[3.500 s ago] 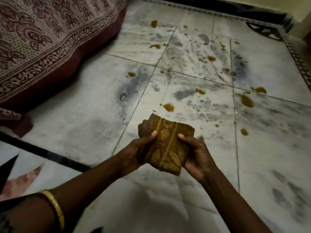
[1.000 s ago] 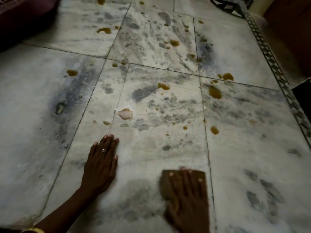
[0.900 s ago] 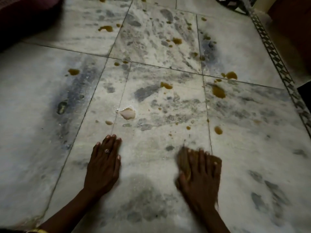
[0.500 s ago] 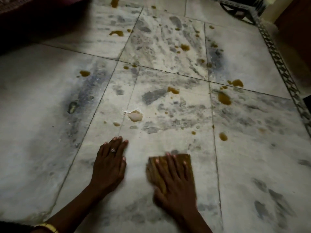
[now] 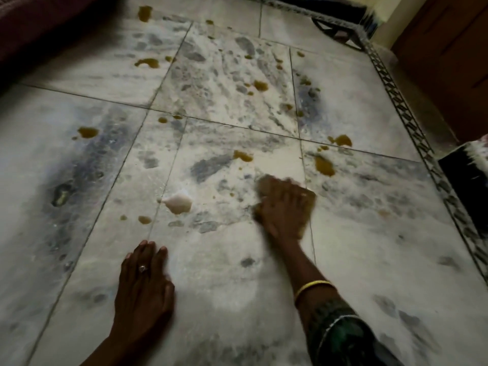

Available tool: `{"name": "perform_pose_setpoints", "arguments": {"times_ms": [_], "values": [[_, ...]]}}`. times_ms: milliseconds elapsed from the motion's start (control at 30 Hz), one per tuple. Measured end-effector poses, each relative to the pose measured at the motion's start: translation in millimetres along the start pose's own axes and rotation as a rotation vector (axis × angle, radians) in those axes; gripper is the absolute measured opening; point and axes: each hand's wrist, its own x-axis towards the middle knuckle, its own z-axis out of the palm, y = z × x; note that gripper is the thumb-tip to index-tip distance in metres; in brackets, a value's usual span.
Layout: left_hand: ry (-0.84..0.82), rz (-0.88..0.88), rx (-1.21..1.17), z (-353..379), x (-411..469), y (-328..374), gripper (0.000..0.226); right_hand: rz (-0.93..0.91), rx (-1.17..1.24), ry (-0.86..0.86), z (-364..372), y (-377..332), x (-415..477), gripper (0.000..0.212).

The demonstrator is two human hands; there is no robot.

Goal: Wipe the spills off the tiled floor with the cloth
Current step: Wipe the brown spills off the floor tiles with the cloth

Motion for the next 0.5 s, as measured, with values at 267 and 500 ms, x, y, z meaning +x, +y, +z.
{"name": "perform_pose_setpoints", "arguments": {"times_ms": [267, 500], "values": [[0.012, -0.055, 0.015, 5, 24, 6, 0.053, -0.507, -0.106, -0.034, 6, 33, -126, 0.072], [-0.057, 0.022, 0.007, -2, 20, -5, 0.051, 0.174, -0.004, 0.003, -8, 49, -46, 0.061]]}}
